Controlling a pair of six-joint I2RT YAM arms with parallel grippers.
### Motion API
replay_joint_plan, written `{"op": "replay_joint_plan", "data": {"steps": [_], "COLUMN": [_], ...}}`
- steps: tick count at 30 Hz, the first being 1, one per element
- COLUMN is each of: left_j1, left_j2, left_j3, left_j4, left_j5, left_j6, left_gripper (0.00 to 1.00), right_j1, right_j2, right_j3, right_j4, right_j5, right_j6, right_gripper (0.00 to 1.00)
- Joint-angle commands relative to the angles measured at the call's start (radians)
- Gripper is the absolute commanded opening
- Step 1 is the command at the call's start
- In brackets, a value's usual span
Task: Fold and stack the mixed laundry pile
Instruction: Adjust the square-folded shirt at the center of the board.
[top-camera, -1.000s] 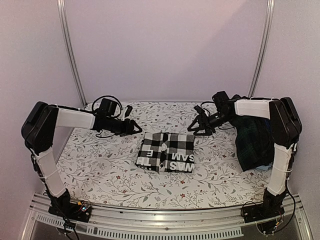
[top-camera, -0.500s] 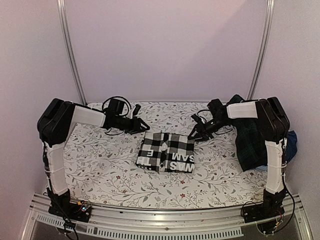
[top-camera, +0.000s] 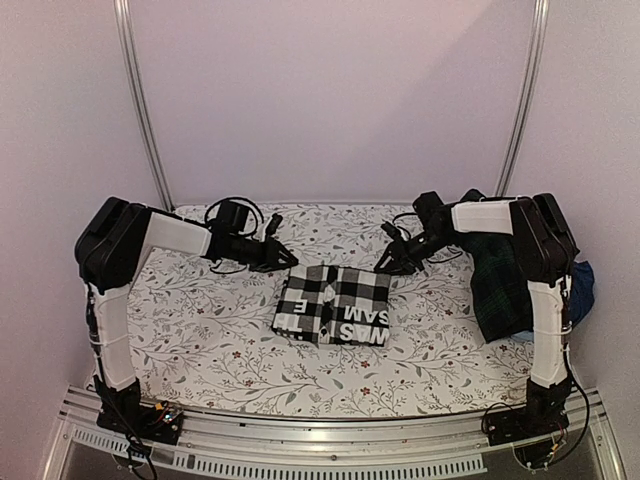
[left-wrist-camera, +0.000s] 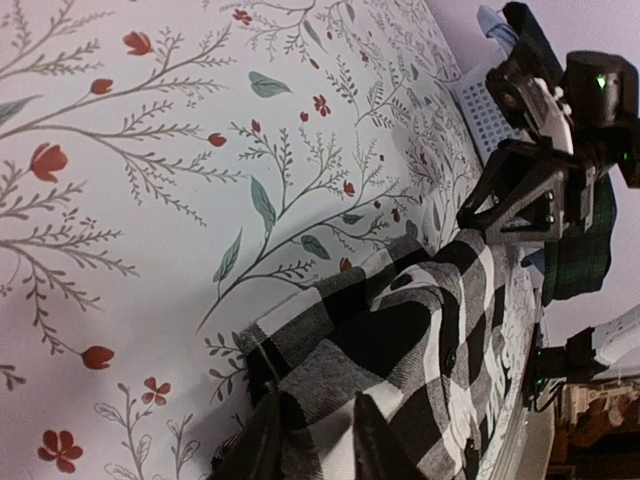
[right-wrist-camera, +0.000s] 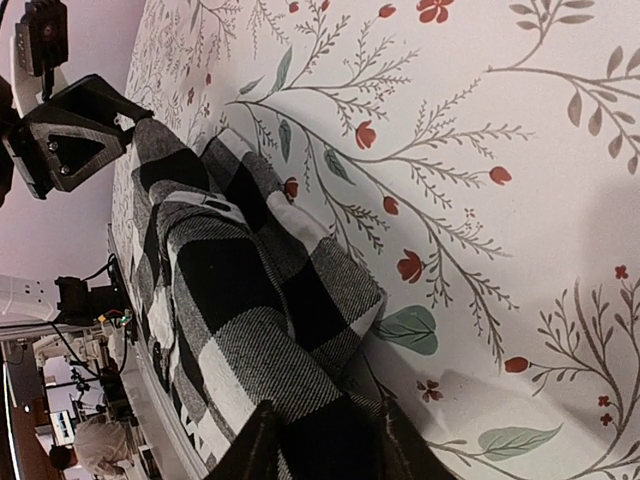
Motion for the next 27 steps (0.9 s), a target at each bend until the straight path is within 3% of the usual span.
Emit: {"op": "replay_joint_plan", "data": {"steps": [1, 2, 7, 15, 27], "left_j1": [-0.001, 0.001, 0.019, 0.039, 0.057], "left_j2": [-0.047, -0.061, -0.123, -0.194, 0.022], "left_j3": [-0.022, -0.031, -0.099, -0.187, -0.022], "left_j4": [0.042, 0.043, 0.059, 0.144, 0.111], "left_j5": [0.005, -0.004, -0.021, -0.038, -0.105], "left_j6": [0.009, 0.009, 0.015, -0.008, -0.035], "left_gripper": [0.07, 0.0, 0.0, 0.0, 0.0], "right_j1": [0.013, 0.016, 0.034, 0.039, 0.037], "right_j2": [-0.002, -0.008, -0.028, -0.068, 0.1], "right_j3": [0.031, 0.036, 0.06, 0.09, 0.156], "right_j4": [-0.011, -0.014, -0.036, -0.032, -0.008], "right_j5": [-0.035, -0.046, -0.049, -0.037, 0.099], "right_j6": [-0.013, -0.016, -0.034, -0.024, -0.048], "right_gripper": [0.22, 0.17, 0.01, 0.0, 0.0]}}
